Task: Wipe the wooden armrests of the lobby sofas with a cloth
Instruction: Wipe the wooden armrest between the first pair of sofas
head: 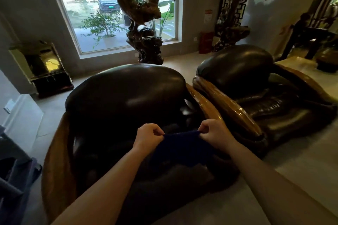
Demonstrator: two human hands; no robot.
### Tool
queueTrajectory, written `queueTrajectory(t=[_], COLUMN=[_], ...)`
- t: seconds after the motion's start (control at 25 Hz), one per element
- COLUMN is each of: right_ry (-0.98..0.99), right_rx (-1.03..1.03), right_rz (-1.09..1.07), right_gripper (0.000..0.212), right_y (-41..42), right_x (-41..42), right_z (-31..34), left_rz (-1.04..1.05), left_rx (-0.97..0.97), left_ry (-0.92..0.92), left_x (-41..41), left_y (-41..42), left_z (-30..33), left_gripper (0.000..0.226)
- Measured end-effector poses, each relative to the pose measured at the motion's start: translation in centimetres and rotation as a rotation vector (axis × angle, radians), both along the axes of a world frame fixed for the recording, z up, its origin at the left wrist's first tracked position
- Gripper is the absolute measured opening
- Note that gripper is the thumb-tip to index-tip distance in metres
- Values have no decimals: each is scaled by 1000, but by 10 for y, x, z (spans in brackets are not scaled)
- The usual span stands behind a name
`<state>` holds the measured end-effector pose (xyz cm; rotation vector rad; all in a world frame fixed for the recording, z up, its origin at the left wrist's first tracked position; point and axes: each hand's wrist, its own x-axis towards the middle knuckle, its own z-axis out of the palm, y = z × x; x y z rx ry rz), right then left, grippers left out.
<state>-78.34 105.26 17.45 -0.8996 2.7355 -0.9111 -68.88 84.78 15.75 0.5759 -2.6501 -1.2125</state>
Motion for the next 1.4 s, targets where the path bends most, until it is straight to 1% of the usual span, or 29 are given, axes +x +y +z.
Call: queueTrajectory(t=[0.16, 0.4, 0.52, 0.68, 0.88, 1.12, 1.28, 1.4], right_ry=[-50, -83, -113, -160, -192, -150, -165, -157], right_rx=[8, 28, 76, 62, 73, 105, 75, 65], right_rz=[-43, -84, -88, -88, 7, 118, 148, 151], right_gripper=[10, 7, 7, 6, 6, 11, 11, 11], right_y=[54, 113, 133, 154, 180, 185, 169, 158], right_x=[-47, -138, -181, -236, -317, -417, -473, -499], right_z=[-15, -36, -44, -58, -83, -100, -104, -111], left_rz=[-53, -86, -79, -59, 30, 173, 240, 247], left_rx=[5, 57, 72, 82, 64, 107, 124, 112], left_ry=[-22, -34, -80, -100, -119, -113, -99, -93], left_x=[-61, -161, -201, -252, -313, -385, -432, -462], left_y=[47, 101, 123, 145, 183, 208, 201, 191], left_z=[-11, -41, -54, -63, -83, -98, -103, -110], left_gripper=[14, 22, 18, 18, 16, 10, 12, 13])
